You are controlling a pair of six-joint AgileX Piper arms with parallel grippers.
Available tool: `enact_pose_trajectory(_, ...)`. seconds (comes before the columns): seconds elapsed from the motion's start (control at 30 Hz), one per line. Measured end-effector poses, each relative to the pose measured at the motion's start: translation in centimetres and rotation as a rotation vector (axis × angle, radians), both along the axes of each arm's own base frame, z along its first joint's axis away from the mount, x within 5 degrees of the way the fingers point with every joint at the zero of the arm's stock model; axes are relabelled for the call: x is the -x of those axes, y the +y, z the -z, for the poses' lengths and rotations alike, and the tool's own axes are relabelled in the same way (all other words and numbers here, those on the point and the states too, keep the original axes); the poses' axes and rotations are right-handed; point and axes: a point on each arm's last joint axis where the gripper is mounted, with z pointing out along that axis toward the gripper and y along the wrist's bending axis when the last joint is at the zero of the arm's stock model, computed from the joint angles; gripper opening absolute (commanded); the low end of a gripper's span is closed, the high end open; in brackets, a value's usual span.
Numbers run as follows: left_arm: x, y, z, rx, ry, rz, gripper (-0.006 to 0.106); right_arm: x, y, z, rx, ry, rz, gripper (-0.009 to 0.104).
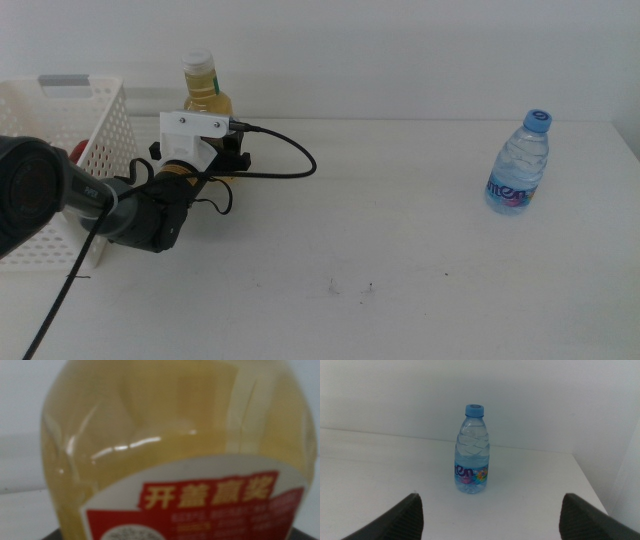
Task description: Use arms to grab the bottles and put them into the dustbin to the left of the table.
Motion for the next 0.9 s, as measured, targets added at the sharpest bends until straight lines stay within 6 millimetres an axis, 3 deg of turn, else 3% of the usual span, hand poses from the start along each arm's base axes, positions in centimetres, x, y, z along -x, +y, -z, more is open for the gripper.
enact_pose_trajectory(0.13, 0.6, -0.2, -0.5, 0.065, 0.038, 0.039, 0.0, 0.0, 0.0, 0.0, 0.0, 0.0, 0.0, 0.082)
enact_pose_trajectory(0.23, 2.1, -0.1, -2.2, 0.041, 0.119, 0.073, -0.002, 0.0, 0.0, 0.0, 0.0, 0.0, 0.0, 0.082)
enact_pose_trajectory(0.33, 4.7, -0.2, -4.6, -0.016, 0.306, 0.085, -0.002, 0.0, 0.0, 0.0, 0.0, 0.0, 0.0, 0.082)
enact_pose_trajectory(0.43, 7.2, 0.4, -8.6, -0.069, 0.448, 0.041, -0.002, 0.0, 0.0, 0.0, 0.0, 0.0, 0.0, 0.082)
enact_pose_trajectory(0.63, 11.8, 2.2, -19.6, -0.141, 0.482, -0.11, -0.002, 0.0, 0.0, 0.0, 0.0, 0.0, 0.0, 0.082)
enact_pose_trajectory(0.77, 12.3, 3.8, -24.4, -0.154, 0.583, -0.125, -0.002, 0.0, 0.0, 0.0, 0.0, 0.0, 0.0, 0.082)
enact_pose_trajectory(0.9, 11.7, 5.9, -26.5, -0.193, 0.712, -0.04, -0.002, 0.0, 0.0, 0.0, 0.0, 0.0, 0.0, 0.082)
